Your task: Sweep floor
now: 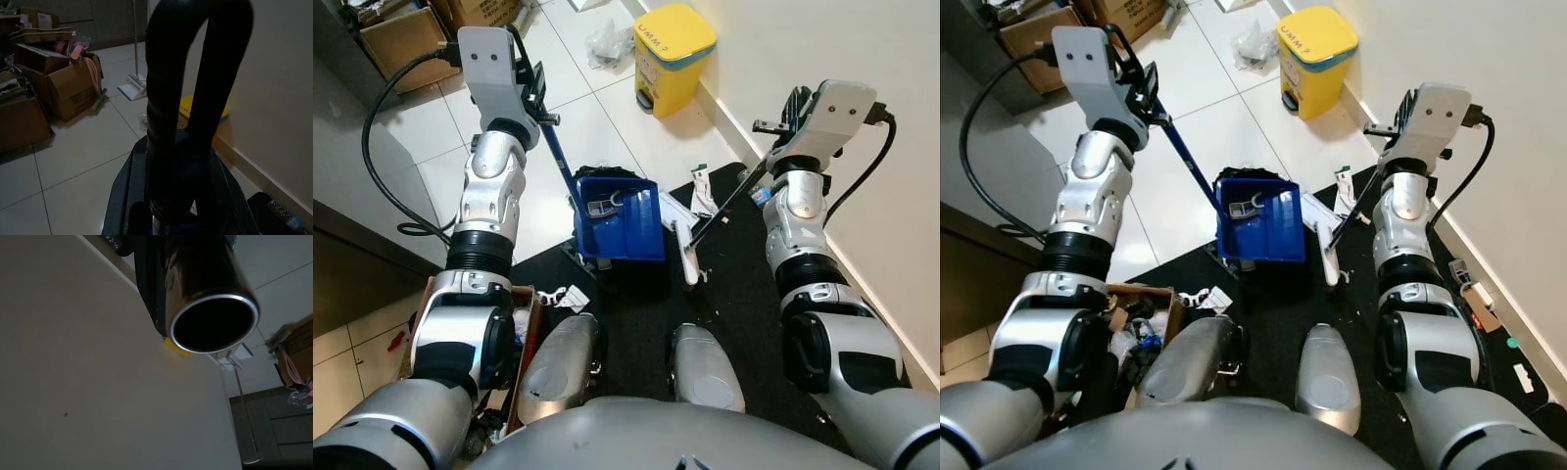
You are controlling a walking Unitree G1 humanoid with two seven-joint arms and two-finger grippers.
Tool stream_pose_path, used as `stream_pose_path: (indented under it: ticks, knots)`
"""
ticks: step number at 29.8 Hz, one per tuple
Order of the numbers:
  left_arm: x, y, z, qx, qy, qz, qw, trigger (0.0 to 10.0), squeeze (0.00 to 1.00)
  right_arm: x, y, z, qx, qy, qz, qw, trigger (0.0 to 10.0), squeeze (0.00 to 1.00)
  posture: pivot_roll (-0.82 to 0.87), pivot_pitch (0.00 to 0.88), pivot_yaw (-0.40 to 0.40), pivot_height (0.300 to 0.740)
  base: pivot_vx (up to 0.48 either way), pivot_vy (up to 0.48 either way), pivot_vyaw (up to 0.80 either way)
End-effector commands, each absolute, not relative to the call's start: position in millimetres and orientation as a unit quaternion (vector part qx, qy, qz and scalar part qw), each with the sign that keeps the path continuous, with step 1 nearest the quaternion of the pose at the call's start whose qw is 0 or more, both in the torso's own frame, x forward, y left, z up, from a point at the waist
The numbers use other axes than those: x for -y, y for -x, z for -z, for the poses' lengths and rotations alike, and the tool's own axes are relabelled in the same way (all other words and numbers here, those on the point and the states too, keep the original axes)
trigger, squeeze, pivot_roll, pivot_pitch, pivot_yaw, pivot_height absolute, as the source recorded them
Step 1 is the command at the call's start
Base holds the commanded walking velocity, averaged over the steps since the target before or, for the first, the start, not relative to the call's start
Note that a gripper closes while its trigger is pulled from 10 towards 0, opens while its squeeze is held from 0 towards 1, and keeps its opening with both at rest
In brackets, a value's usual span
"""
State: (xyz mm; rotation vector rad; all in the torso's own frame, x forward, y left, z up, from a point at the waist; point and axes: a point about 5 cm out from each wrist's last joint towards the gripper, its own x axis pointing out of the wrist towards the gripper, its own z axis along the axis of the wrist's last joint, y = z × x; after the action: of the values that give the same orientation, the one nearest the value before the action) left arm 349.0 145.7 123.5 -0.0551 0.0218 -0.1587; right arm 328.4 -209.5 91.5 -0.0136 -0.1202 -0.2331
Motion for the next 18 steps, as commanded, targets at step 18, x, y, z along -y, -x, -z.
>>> stream_pose_path:
  ticks: [18]
  knots:
    - [-149.1, -349.8, -134.4, 0.016, 0.021, 0.079, 0.997, 10.0, 0.0, 212.3, -330.8, -94.6, 0.062, 0.022, 0.124, 0.99, 10.0, 0.0, 0.13, 0.0, 0.022, 0.74, 0.0, 0.0, 0.43]
